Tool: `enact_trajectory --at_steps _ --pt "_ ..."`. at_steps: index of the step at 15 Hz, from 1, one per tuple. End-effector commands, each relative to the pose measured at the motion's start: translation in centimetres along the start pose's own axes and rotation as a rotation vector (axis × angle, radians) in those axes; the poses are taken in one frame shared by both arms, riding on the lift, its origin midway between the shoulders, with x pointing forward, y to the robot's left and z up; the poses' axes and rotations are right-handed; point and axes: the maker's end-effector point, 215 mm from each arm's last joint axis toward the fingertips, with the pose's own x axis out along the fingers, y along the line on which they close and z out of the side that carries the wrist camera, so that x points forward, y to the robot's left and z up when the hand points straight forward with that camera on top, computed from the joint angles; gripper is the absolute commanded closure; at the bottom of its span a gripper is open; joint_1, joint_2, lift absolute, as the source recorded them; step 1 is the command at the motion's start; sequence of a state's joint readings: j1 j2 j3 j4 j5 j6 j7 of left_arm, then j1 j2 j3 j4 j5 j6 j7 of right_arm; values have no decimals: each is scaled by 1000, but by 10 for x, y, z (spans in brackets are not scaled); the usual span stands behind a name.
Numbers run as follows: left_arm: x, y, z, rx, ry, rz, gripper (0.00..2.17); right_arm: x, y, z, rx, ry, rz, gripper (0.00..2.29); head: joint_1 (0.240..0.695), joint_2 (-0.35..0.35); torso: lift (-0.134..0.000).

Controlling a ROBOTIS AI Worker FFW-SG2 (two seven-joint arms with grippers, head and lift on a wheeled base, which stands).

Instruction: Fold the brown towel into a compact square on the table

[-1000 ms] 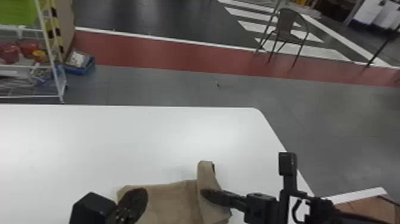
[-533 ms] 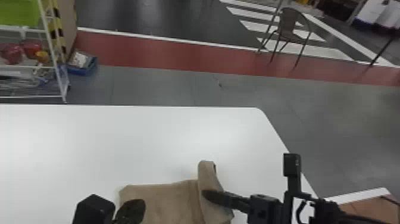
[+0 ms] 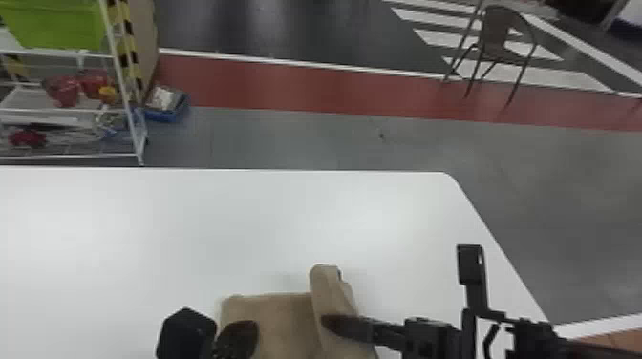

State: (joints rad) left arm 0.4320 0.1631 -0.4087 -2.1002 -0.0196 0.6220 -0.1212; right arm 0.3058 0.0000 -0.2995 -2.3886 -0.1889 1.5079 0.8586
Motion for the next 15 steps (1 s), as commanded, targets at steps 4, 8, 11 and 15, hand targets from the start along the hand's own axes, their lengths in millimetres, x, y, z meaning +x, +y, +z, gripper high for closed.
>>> enact_trajectory --at_steps 4,8,11,15 --pt "0 -6 4 2 -7 -11 2010 24 13 -2 -42 29 8 1112 695 -202 -123" --pt "0 -8 3 6 -3 -14 2010 39 8 -7 -37 45 11 944 695 -181 -123" --pt "0 -6 6 3 -9 -12 2010 44 16 -14 -28 59 42 944 695 -170 -123" --pt "1 -4 9 2 -14 -12 2010 46 23 -26 -12 88 61 907 695 -152 -123"
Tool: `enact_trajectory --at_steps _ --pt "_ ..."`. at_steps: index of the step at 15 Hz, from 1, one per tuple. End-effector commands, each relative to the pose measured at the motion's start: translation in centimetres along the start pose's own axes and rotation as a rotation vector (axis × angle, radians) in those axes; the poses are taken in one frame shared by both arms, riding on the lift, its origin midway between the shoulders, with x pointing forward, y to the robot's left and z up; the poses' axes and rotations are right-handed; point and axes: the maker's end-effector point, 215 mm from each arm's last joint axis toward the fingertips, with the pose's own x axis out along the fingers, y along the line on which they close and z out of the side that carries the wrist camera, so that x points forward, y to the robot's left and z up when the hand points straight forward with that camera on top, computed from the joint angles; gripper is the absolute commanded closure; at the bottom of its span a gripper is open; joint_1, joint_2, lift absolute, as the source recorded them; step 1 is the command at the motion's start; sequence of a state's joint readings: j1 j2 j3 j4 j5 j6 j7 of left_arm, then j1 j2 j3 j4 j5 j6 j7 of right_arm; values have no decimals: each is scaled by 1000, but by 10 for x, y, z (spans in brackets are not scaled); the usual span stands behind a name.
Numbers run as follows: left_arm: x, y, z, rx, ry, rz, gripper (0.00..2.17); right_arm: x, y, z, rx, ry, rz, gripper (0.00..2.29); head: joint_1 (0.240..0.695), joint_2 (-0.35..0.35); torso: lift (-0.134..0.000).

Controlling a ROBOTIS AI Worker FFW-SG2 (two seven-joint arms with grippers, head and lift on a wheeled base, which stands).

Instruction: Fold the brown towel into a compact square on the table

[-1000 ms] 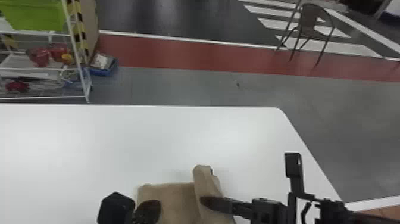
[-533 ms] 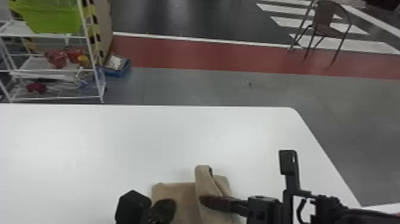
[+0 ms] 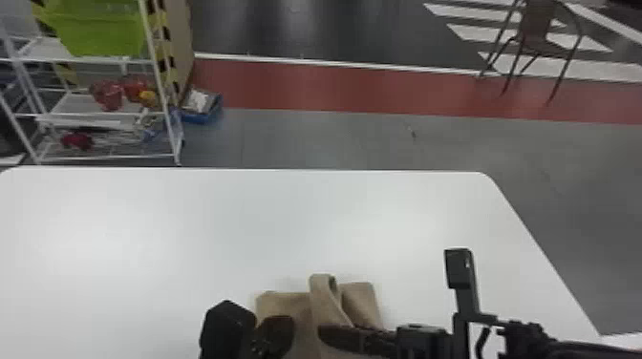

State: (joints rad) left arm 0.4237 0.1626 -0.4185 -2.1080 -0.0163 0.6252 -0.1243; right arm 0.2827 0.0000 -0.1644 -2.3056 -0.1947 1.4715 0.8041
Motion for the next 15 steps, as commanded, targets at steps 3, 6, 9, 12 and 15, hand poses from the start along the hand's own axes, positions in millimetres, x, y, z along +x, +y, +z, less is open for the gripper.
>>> enact_trajectory --at_steps 3,6,9,12,15 --pt "0 2 3 -4 -6 2 2007 1 0 -1 6 0 6 488 695 -143 -123" --pt "-1 2 9 -3 -18 2 2007 4 -7 3 3 -17 8 481 695 -143 -123" --pt "-4 6 16 -4 -30 8 2007 8 -7 7 8 -21 23 387 695 -145 -123" --pt "-24 25 56 2 -139 56 2007 11 -9 9 11 -30 39 387 695 -136 -123" --pt "-68 54 112 7 -272 125 2007 10 -1 19 10 -69 110 248 695 -102 -123"
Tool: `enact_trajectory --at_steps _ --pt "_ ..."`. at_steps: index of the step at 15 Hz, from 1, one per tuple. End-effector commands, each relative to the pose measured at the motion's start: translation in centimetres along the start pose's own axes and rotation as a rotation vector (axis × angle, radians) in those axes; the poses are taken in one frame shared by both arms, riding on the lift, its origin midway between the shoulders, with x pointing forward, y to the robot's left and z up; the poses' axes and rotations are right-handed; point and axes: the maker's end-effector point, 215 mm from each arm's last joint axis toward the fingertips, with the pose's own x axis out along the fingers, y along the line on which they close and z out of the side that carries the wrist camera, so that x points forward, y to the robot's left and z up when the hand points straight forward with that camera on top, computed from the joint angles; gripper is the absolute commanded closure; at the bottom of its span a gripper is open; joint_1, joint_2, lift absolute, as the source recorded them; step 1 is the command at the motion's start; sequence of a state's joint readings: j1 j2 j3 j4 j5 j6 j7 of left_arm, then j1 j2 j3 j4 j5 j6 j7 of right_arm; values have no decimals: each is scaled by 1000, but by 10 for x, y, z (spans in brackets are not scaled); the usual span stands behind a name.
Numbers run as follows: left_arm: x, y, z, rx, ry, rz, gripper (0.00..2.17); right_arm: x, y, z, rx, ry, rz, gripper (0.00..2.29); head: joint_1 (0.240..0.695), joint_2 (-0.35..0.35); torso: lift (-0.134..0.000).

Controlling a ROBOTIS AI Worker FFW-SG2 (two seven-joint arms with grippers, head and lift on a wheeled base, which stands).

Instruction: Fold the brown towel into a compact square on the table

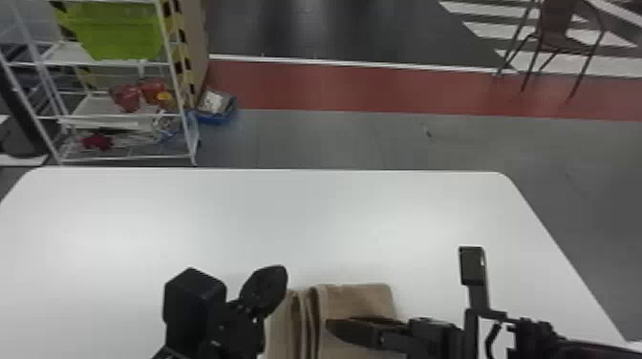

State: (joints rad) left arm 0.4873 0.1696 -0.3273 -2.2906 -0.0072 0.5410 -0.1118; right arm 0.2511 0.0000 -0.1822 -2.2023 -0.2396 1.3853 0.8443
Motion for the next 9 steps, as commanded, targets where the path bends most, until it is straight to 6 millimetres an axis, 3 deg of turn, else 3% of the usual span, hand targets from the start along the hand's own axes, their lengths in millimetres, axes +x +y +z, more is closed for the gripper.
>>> enact_trajectory --at_steps 1,3,6,8,9 --pt "-25 25 45 7 -94 49 2007 -2 7 8 3 -36 57 235 695 -88 -123" --pt "-40 34 63 -2 -128 56 2007 -8 19 6 -2 -47 96 140 695 -37 -123" --pt "-41 38 56 -5 -111 59 2007 -36 37 9 -20 -84 116 117 695 -8 -123" --pt "-39 40 54 -15 -108 49 2007 -55 43 -7 45 -49 126 340 695 -8 -123" --pt "-36 41 53 -14 -103 46 2007 -64 46 -12 66 -42 131 603 695 -19 -123"
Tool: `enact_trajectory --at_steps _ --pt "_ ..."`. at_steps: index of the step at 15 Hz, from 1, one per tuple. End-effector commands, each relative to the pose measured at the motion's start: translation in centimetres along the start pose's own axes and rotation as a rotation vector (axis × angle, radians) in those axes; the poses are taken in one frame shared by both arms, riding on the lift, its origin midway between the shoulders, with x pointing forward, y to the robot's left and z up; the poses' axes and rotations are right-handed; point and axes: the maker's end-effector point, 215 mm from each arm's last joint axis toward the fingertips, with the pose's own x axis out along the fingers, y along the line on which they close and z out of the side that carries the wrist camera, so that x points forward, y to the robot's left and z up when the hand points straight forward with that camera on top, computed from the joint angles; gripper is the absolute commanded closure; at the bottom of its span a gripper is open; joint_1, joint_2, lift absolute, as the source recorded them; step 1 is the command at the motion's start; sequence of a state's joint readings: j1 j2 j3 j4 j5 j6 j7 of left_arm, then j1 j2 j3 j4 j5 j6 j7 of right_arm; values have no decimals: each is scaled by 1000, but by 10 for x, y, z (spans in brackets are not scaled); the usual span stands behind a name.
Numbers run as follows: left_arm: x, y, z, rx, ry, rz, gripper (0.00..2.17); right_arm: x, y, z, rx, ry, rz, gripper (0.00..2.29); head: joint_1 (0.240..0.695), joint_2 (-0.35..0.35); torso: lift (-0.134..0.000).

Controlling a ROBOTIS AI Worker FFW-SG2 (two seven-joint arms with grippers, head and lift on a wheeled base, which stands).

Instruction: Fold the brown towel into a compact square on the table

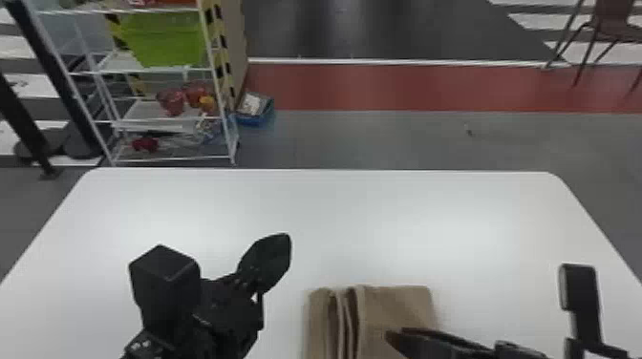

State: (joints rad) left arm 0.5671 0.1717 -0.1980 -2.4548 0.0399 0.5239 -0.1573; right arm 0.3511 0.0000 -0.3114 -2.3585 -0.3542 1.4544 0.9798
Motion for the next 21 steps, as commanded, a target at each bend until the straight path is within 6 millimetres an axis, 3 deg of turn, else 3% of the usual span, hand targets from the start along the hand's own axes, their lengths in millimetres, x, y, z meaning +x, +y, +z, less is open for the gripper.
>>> enact_trajectory --at_steps 1,2,3,9,13,21 --pt "5 6 -4 -6 12 5 2007 -23 5 -14 61 20 -20 1092 695 -25 -123" --pt "8 7 -8 -11 24 3 2007 -32 4 -16 71 15 -31 1663 695 -31 -123" --pt "9 9 -11 -12 30 5 2007 -41 3 -17 74 3 -38 1838 695 -37 -123" --pt "19 15 -41 -31 119 10 2007 -74 -19 -49 142 14 -131 1838 695 -108 -123" --pt "18 18 -48 -45 133 15 2007 -86 -41 -66 170 35 -218 1838 695 -126 -123" --pt "16 18 -52 -47 140 16 2007 -78 -78 -95 179 121 -374 1838 695 -164 -123"
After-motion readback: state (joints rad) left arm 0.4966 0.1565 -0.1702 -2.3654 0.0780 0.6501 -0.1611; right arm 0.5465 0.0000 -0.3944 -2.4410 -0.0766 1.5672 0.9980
